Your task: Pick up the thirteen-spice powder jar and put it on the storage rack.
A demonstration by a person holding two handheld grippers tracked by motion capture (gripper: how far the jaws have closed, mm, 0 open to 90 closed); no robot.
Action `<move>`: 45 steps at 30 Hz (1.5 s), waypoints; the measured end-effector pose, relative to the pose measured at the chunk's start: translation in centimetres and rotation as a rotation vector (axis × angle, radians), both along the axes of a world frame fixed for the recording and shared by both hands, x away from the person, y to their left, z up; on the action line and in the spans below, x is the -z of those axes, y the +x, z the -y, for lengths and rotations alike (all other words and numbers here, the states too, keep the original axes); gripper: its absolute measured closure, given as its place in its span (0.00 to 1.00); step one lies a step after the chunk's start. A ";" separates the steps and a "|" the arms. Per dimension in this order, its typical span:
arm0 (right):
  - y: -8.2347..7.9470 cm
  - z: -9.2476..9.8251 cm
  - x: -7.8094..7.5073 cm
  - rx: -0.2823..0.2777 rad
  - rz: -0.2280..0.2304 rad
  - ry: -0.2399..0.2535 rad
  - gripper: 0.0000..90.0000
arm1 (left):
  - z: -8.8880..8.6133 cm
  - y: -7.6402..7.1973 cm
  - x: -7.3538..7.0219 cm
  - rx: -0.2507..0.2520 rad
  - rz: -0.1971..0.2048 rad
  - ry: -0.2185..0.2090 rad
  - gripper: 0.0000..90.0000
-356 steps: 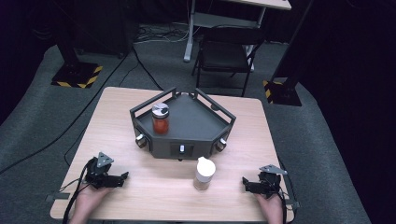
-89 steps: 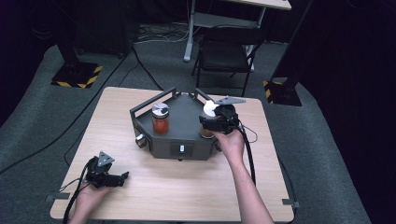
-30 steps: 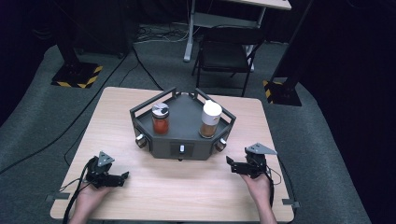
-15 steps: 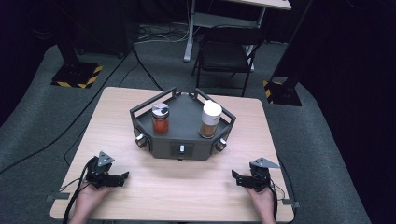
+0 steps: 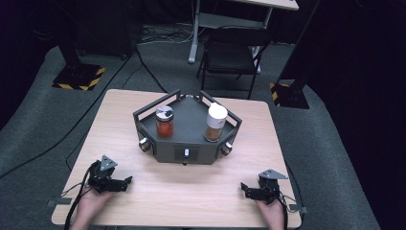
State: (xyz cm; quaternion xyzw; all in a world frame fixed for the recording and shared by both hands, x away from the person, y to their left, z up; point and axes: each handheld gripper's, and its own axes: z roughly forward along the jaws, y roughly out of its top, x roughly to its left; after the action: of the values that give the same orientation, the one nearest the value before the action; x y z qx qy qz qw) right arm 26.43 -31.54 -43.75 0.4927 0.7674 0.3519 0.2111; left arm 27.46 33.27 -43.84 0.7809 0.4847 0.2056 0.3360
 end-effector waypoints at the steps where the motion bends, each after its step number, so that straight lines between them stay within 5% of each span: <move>1: 0.0 -0.1 0.0 -0.007 0.003 -0.009 0.09 | 0.0 0.0 0.0 0.001 0.000 0.000 0.02; 45: 0.0 -0.7 -0.1 -0.008 -0.002 -0.028 0.06 | -0.1 0.2 0.0 0.006 0.001 -0.002 0.02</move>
State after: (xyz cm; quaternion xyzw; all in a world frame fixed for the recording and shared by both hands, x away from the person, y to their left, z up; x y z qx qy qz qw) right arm 26.47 -30.83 -43.69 0.4872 0.7742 0.3416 0.2158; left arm 27.68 33.39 -43.88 0.7821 0.4821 0.2047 0.3377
